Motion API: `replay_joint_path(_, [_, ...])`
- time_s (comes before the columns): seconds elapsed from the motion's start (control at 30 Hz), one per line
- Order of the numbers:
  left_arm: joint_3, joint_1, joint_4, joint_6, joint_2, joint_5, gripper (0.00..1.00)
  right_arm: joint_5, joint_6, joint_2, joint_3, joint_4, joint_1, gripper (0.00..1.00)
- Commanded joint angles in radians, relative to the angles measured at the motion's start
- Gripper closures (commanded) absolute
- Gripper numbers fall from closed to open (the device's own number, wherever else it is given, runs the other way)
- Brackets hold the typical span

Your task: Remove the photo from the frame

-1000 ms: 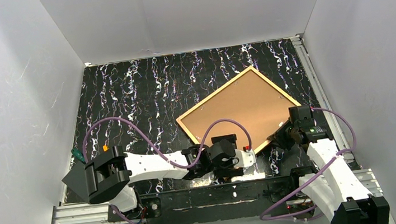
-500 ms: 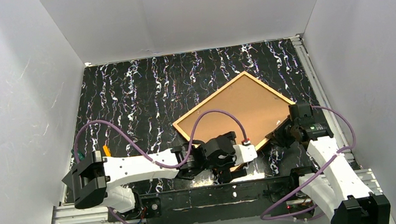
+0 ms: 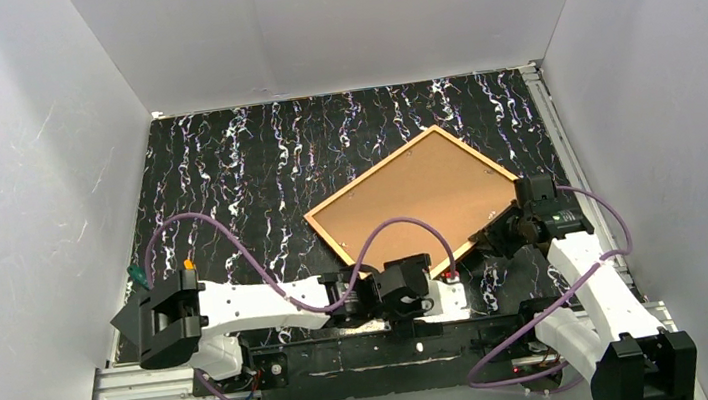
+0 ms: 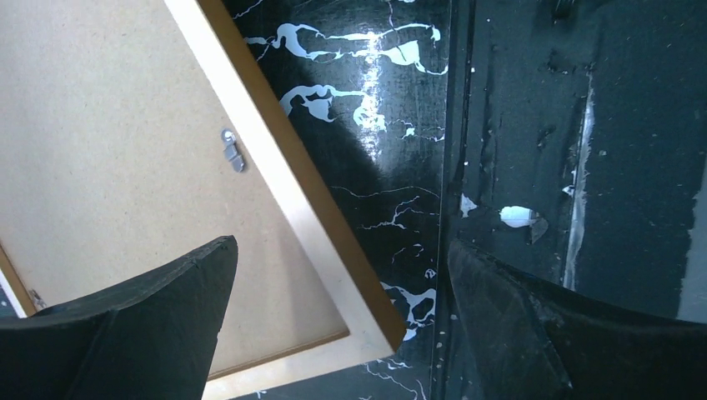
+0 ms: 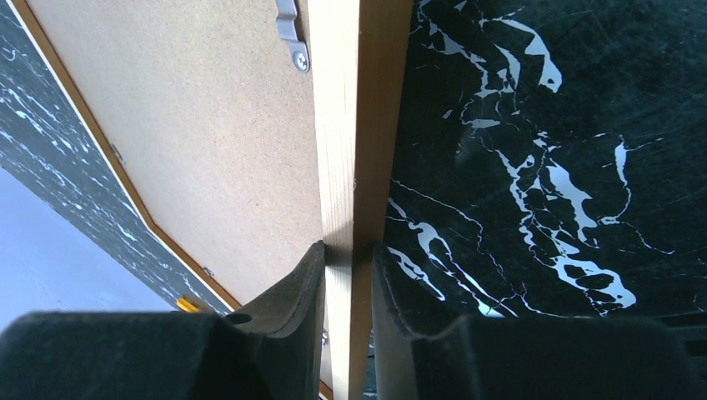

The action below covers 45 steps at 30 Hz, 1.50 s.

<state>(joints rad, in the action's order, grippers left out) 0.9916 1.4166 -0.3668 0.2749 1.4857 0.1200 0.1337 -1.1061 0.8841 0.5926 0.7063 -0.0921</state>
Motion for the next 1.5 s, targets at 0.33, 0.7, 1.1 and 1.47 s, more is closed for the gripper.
replay_joint_path(0.33, [-0.067, 0.047, -0.102, 0.354, 0.111, 0.242, 0.02, 0.148, 0.057, 0.067, 0.109, -0.039, -0.003, 0.99])
replay_joint_path(0.7, [-0.106, 0.066, -0.385, 0.596, 0.259, 0.479, 0.04, 0.142, 0.023, 0.016, 0.119, -0.016, -0.003, 0.99])
replay_joint_path(1.1, [-0.159, 0.052, -0.154, 0.250, 0.020, 0.414, 0.06, 0.040, 0.422, 0.144, 0.162, -0.020, -0.021, 0.78])
replay_joint_path(1.47, [-0.259, -0.304, 0.325, -0.249, -0.509, -0.061, 0.02, -0.177, 0.578, 0.308, 0.301, -0.121, -0.459, 0.15])
